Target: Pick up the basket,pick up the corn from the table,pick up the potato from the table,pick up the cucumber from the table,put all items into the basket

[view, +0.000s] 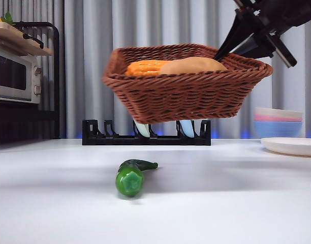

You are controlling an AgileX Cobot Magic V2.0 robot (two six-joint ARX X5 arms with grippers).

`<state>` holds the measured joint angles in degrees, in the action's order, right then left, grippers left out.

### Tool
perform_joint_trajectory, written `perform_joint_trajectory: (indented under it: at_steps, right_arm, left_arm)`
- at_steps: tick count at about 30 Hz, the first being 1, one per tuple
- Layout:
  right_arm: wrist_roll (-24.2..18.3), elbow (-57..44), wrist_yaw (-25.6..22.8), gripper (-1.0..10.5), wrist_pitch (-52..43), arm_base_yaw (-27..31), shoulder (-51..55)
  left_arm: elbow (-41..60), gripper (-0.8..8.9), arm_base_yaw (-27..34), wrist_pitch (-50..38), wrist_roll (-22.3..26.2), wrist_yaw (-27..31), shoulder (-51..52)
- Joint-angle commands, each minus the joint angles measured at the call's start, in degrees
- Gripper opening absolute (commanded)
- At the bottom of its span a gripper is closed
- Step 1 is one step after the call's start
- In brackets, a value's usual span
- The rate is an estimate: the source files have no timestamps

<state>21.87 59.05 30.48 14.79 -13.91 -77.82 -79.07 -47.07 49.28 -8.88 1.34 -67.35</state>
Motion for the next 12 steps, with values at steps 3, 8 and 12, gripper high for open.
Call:
perform_joint_trajectory:
  at_steps: [3,8,12]
  right_arm:
    - [1.7,1.5,0.7,-0.1,-1.1,4.0,0.3]
    - [1.7,2.4,1.5,-0.1,-1.0,7.8,0.3]
    - [1.8,3.0,2.7,-0.1,-1.0,10.1,0.3]
  left_arm:
    - [1.4,4.75,-0.6,8.1,-2.1,0.9,0.7]
    - [8.8,4.71,-2.4,3.6,-6.3,1.5,0.7]
    - [17.7,4.7,-2.7,-4.2,-9.8,1.4,-0.2]
